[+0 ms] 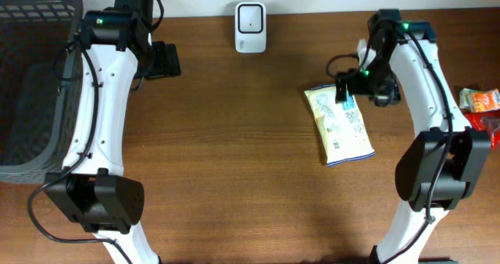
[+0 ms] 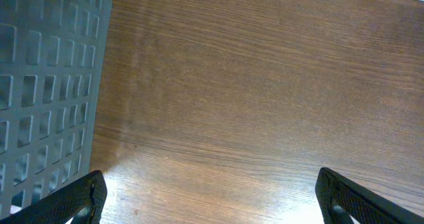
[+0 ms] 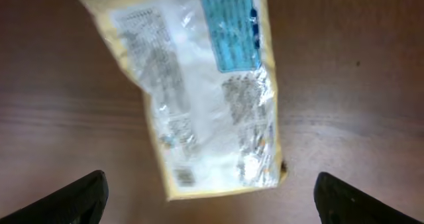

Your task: Scan the item barcode

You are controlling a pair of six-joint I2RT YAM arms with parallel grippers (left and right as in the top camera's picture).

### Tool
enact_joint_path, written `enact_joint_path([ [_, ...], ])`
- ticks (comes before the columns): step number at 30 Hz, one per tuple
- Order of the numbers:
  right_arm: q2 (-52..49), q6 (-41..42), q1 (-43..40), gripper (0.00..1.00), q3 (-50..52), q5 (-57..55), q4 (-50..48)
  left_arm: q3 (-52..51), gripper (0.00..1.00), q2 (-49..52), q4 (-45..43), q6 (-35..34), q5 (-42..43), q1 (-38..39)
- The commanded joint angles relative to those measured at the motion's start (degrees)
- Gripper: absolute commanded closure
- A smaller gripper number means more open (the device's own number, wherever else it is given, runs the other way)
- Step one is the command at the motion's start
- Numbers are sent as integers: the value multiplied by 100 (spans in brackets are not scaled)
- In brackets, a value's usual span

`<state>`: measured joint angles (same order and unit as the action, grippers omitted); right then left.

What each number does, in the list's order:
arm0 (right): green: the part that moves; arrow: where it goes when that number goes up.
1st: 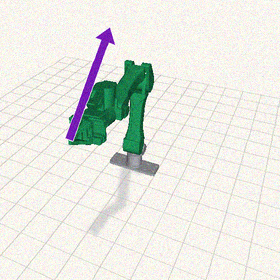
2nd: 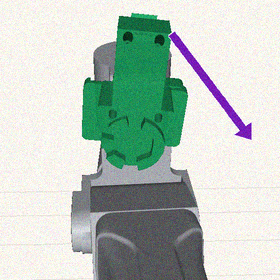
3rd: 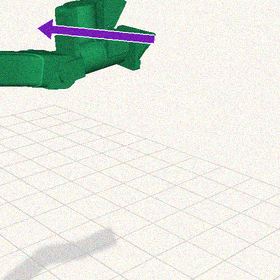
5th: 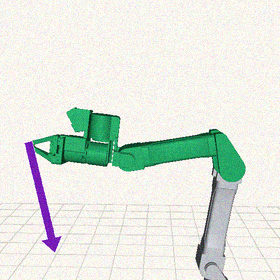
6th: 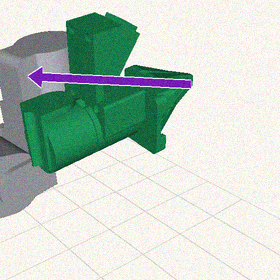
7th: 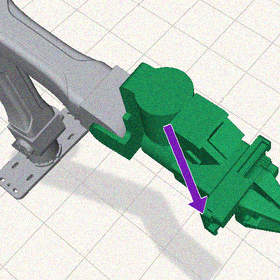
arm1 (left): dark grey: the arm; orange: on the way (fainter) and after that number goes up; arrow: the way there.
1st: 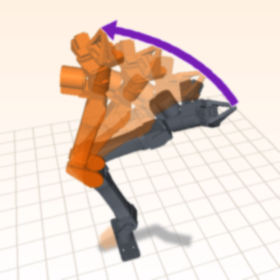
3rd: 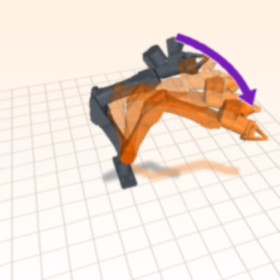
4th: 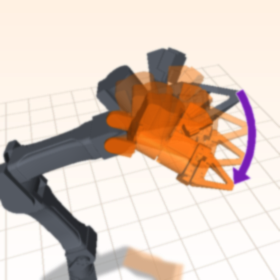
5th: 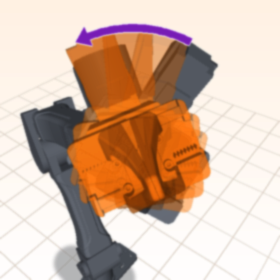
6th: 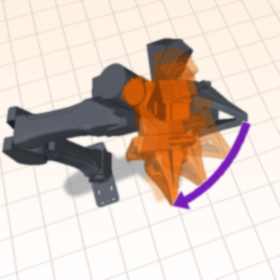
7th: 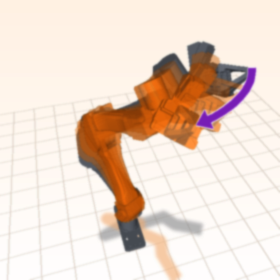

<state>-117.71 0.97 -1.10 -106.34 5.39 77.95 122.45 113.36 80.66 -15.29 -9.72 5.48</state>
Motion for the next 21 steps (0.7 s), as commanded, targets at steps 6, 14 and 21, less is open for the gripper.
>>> enact_joint_path([
  [6,-81,-378,-428,1,2380,820,-2485,24,1,-44,-7,-55,-44,-28],
  [14,15,-7,-466,96,2140,1193,-2608,24,1,-44,-7,-55,-44,-28],
  [21,846,2385,522,96,715,-4778,-1526,24,1,-44,-9,-55,-44,-35],
])
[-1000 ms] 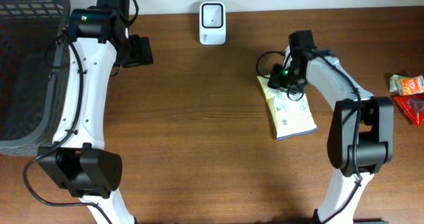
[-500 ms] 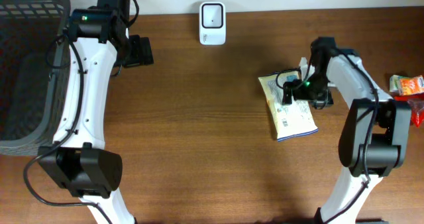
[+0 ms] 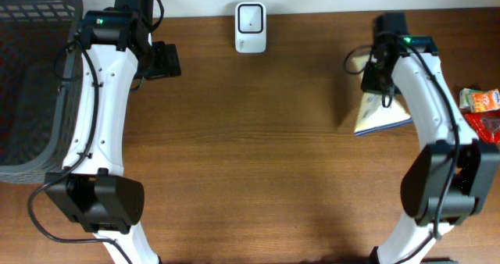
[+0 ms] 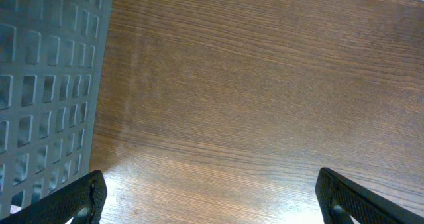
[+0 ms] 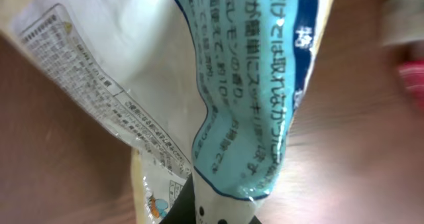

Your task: Scan the item barcode

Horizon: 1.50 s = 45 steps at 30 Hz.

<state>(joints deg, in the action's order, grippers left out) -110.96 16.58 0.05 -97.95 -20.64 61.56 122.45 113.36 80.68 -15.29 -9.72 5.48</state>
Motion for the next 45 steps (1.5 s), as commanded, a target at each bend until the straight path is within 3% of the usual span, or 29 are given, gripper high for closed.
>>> enact_joint_path([
  [1,96,1106,667,96,-4,-2682,98,24,1,-44,-11,-55,-46,-39],
  [5,-313,1447,1355,96,538,-3279,-367,24,1,-44,-11,-55,-44,-39],
  [7,-555,1725,1746,87,739,-3318,-439,24,1,-44,-11,-55,-46,-39],
  [12,-721,1801,2889,76,754,-2046,-807,24,1,-44,-9,-55,-46,-28],
  [13,-719,1803,3071,47,752,-1888,-892,24,1,-44,-9,-55,-44,-28],
  [16,-680,1801,3051,17,511,-1873,-509,24,1,-44,-9,-55,-44,-28],
  [17,-669,1720,2955,0,402,-1849,-295,24,1,-44,-9,-55,-44,-28],
  [18,-662,1200,2745,1,282,-1615,-2,24,1,-44,-9,-55,-44,-28],
  [21,-680,835,2247,1,319,-1285,52,24,1,-44,-11,-55,-44,-31],
  [23,-704,256,1781,1,551,-1248,-658,24,1,-44,-9,-55,-46,-28],
  [27,-960,125,1082,1,680,-675,-1832,24,1,-44,-9,-55,-44,-28],
  [33,-1825,-308,927,1,680,-457,-2354,24,1,-44,-11,-55,-46,-31],
  [34,-1912,-302,901,7,680,-481,-2328,24,1,-44,-11,-55,-44,-28],
  [36,-1954,-219,848,35,678,-435,-2315,24,1,-44,-9,-55,-44,-28],
  [37,-1908,-221,800,78,638,-439,-2277,24,1,-44,-11,-55,-44,-28],
  [38,-1860,-221,767,96,551,-437,-2188,24,1,-44,-11,-55,-44,-28],
  [42,-1528,-273,693,96,-730,476,-992,24,1,-44,-9,-55,-44,-28],
  [45,-1379,-321,697,96,-2402,3322,433,24,1,-44,-9,-55,-44,-28],
])
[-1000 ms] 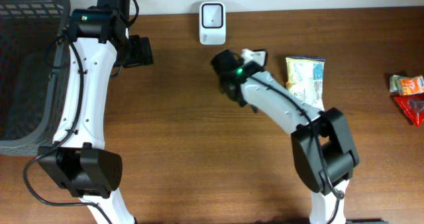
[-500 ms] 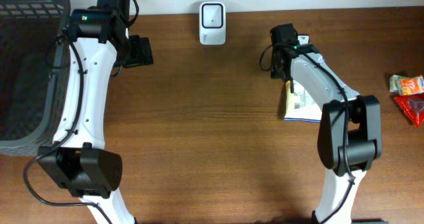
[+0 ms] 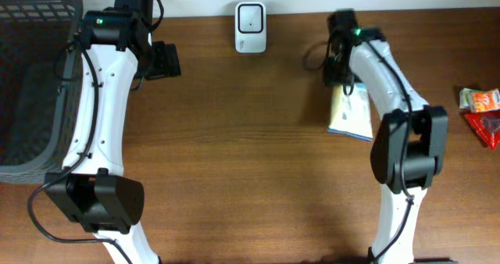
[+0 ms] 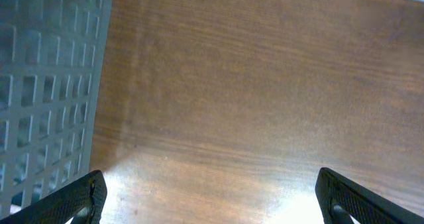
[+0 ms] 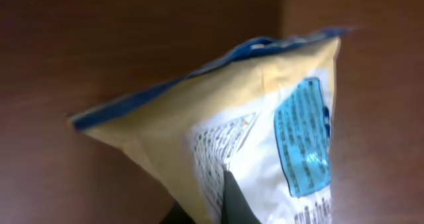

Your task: Scan the item barcode

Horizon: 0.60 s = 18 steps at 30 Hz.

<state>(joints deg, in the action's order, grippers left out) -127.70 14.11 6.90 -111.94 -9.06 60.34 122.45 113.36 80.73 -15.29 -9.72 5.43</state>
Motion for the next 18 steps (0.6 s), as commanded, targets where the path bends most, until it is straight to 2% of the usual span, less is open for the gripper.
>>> enact_joint_path([
  [1,302,-190,20,96,-1453,3270,894,24,1,-44,-15,-55,-44,-24],
  [4,269,-188,15,96,-1569,5399,992,24,1,-44,-13,-55,-44,-24],
  [7,31,-125,13,96,-914,6531,815,24,1,-44,-13,-55,-44,-24],
  [10,24,533,-162,96,125,6561,101,24,1,-44,-13,-55,-44,-24],
  [14,22,892,-885,96,1231,6341,-664,24,1,-44,-15,-55,-44,-24],
  [15,13,887,-1064,85,1375,6172,-789,24,1,-44,-15,-55,-44,-24],
  [17,15,715,-1486,52,1453,4739,-601,24,1,-44,-15,-55,-44,-24],
  [18,37,715,-1665,50,1412,4024,-400,24,1,-44,-13,-55,-44,-24],
])
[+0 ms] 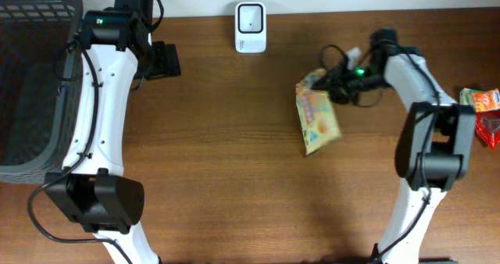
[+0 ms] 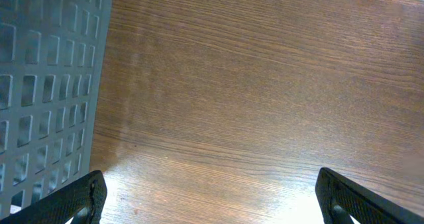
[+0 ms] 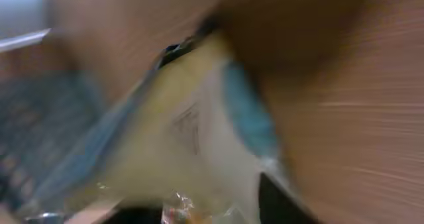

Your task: Scan the item barcode

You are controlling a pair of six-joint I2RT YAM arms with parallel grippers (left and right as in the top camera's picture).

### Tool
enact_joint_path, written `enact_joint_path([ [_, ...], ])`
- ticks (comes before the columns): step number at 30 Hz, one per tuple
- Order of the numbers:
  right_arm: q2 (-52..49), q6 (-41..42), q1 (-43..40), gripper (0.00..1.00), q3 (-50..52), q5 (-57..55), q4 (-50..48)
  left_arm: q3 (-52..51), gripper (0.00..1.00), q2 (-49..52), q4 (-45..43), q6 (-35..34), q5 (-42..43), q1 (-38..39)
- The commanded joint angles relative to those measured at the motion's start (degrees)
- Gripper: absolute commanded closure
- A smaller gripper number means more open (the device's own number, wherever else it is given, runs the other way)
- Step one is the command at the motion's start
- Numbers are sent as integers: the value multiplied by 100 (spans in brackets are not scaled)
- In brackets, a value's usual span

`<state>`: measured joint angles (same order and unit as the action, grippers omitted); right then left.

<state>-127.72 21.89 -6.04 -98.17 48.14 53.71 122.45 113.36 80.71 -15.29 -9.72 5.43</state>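
A yellow snack bag [image 1: 316,117] hangs in the middle right of the overhead view, its colourful printed face turned up. My right gripper [image 1: 334,84] is shut on the bag's upper end. In the right wrist view the bag [image 3: 192,131] is a yellow and blue blur filling the frame, with one dark finger [image 3: 281,199] beside it. The white scanner [image 1: 250,16] stands at the table's far edge, left of and beyond the bag. My left gripper [image 2: 212,207] is open over bare wood beside the basket, holding nothing.
A grey mesh basket [image 1: 31,76] fills the far left corner, and its wall [image 2: 46,85] shows in the left wrist view. An orange packet [image 1: 478,100] and a red packet [image 1: 488,127] lie at the right edge of the wooden table [image 1: 234,162].
The right wrist has turned, so the bag shows its colourful front upward instead of its pale back, and it sits a little further left. The left arm has not moved.
The bag first lay flat, pale back up, with my right gripper open over its top end. Then the gripper was shut on it and held it up further right. Then it hung nearer the scanner, and now it is turned front face up.
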Motion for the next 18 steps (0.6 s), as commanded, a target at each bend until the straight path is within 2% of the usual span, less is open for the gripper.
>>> enact_joint_path([
  [1,61,-332,-601,45,-192,-2310,632,24,1,-44,-11,-55,-44,-24],
  [2,103,-566,-787,38,-636,-2583,1156,24,1,-44,-11,-55,-44,-20],
  [4,144,-850,-903,34,-1480,-2750,1998,24,1,-44,-11,-55,-44,-20],
  [6,146,-1410,-798,36,-2533,-2743,3086,24,1,-44,-11,-55,-44,-20],
  [7,146,-1873,-619,41,-2815,-2745,3585,24,1,-44,-13,-55,-44,-20],
  [9,129,-2365,-240,41,-2761,-2806,3980,24,1,-44,-11,-55,-44,-20],
  [11,125,-2400,306,41,-2315,-3552,3764,24,1,-44,-13,-55,-44,-20],
  [13,125,-2398,769,36,-1718,-4127,3329,24,1,-44,-11,-55,-44,-20],
  [16,125,-1779,1287,35,-699,-5252,2247,24,1,-44,-11,-55,-44,-24],
  [18,125,-1773,1360,35,-138,-5272,1508,24,1,-44,-11,-55,-44,-24],
])
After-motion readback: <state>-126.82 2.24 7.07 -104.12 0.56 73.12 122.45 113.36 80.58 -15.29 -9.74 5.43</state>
